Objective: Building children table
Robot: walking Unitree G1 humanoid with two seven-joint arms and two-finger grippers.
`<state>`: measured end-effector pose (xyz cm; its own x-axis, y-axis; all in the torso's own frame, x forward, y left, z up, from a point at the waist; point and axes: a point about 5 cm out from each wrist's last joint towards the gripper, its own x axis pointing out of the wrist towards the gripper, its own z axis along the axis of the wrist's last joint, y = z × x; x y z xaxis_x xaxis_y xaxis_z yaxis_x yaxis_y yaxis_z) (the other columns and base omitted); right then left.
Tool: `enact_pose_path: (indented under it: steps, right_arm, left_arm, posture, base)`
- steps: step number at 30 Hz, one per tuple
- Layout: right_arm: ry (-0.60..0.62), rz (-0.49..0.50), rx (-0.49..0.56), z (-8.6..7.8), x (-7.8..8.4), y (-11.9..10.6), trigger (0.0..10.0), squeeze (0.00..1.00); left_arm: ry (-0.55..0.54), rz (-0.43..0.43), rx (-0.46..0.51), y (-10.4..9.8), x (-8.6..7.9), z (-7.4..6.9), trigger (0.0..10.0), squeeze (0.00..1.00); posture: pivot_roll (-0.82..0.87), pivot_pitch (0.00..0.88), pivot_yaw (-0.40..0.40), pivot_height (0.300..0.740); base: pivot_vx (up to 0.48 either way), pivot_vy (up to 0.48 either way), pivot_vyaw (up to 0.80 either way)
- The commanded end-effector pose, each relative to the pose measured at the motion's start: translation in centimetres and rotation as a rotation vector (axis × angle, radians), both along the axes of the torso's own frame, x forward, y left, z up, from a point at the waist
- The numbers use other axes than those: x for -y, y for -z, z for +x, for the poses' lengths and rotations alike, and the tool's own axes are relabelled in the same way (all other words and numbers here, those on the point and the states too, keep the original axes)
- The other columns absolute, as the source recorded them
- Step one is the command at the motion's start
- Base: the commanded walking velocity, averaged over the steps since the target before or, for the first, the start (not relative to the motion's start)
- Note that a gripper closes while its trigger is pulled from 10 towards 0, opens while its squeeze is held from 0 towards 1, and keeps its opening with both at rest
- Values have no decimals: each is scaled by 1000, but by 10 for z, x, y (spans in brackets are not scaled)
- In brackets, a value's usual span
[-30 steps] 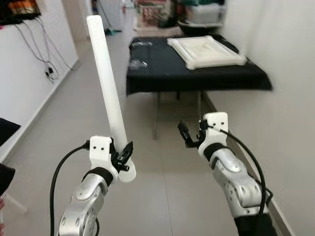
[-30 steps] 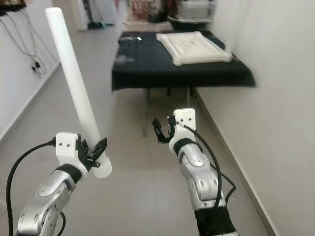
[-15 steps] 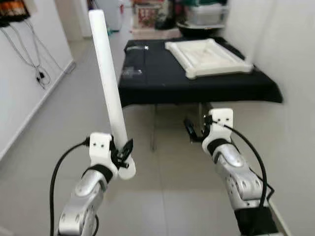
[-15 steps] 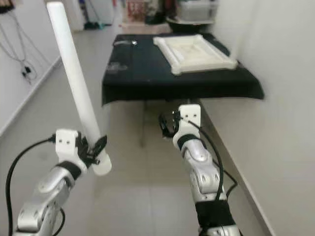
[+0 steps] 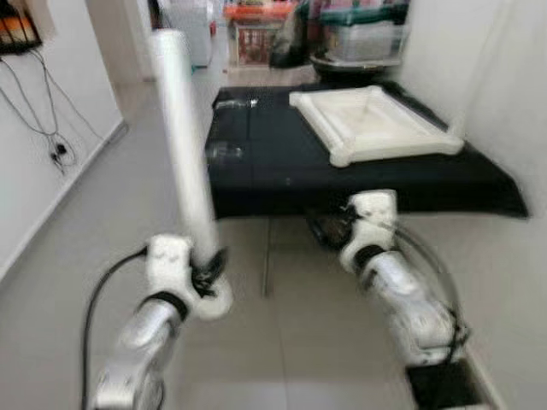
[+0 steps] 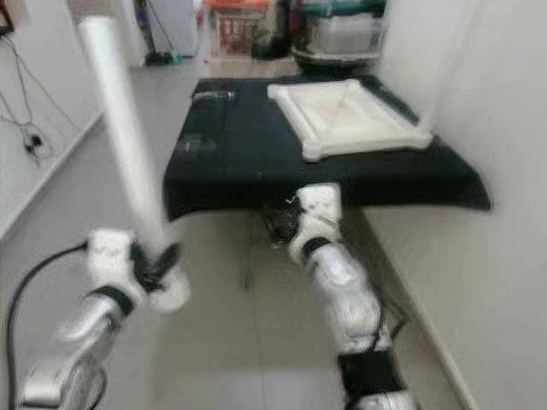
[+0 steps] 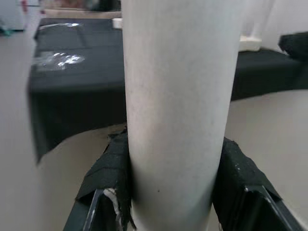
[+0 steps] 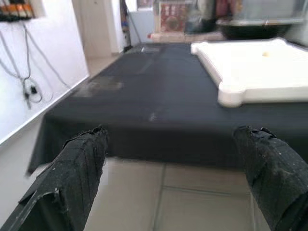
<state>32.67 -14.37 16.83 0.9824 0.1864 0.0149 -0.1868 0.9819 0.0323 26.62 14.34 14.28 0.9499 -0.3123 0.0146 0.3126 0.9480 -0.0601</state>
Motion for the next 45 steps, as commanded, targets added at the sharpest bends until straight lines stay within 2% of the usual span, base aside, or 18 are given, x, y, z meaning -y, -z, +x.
enact_pose_path:
  steps: [1, 10, 17, 23, 25, 28, 31, 36, 37, 38, 40, 42, 45]
  right_arm:
    - [-36, 25, 6, 1, -7, -1, 10000, 0]
    - [-70, 43, 18, 2, -7, -3, 10000, 0]
    - [-117, 93, 37, 3, -7, -9, 10000, 0]
    - [-216, 106, 64, 2, -8, -16, 10000, 0]
    - [-284, 119, 70, 1, -8, -21, 10000, 0]
    - [-284, 119, 70, 1, -8, -21, 10000, 0]
    - [-428, 149, 42, -1, -3, -24, 10000, 0]
    - [-479, 179, 34, -2, -1, -26, 10000, 0]
    - [-664, 259, 22, -10, -8, -33, 10000, 0]
    - [-749, 276, 21, -15, -14, -35, 10000, 0]
    - [-749, 276, 21, -15, -14, -35, 10000, 0]
    - [-935, 270, 24, -30, -28, -37, 10000, 0]
    - [-991, 261, 24, -34, -32, -36, 10000, 0]
  left_arm:
    - [4, 16, 25, -5, -6, -1, 10000, 0]
    - [99, 45, 37, -8, -6, -2, 10000, 0]
    - [177, 56, 46, -10, -2, -5, 10000, 0]
    - [218, 53, 56, -12, -1, -6, 10000, 0]
    - [258, 54, 66, -16, -2, -7, 10000, 0]
    - [258, 54, 66, -16, -2, -7, 10000, 0]
    - [302, 71, 95, -23, -7, -7, 10000, 0]
    - [311, 71, 104, -26, -9, -7, 10000, 0]
    - [397, 54, 113, -30, -6, -10, 10000, 0]
    - [443, 56, 111, -31, -4, -12, 10000, 0]
    - [443, 56, 111, -31, -4, -12, 10000, 0]
    - [533, 62, 101, -30, 3, -15, 10000, 0]
    - [560, 63, 100, -30, 4, -16, 10000, 0]
  posture:
    - [-1, 0, -30, 740]
    - [-1, 0, -25, 740]
    - [-3, 0, -21, 740]
    - [-7, 0, -20, 740]
    - [-8, 0, -19, 740]
    - [-8, 0, -19, 740]
    - [-3, 0, -23, 740]
    - [-2, 0, -24, 740]
    - [-1, 0, -18, 740]
    - [-1, 0, -18, 740]
    - [-1, 0, -18, 740]
    - [-3, 0, -15, 740]
    - [-3, 0, -15, 740]
  base:
    - [480, 0, 0]
    - [480, 0, 0]
    - [467, 0, 0]
    - [40, 0, 0]
    - [0, 0, 0]
    - [0, 0, 0]
    - [0, 0, 0]
    - [0, 0, 0]
    - [0, 0, 0]
    - [0, 0, 0]
    - [0, 0, 0]
    - [0, 0, 0]
    - [0, 0, 0]
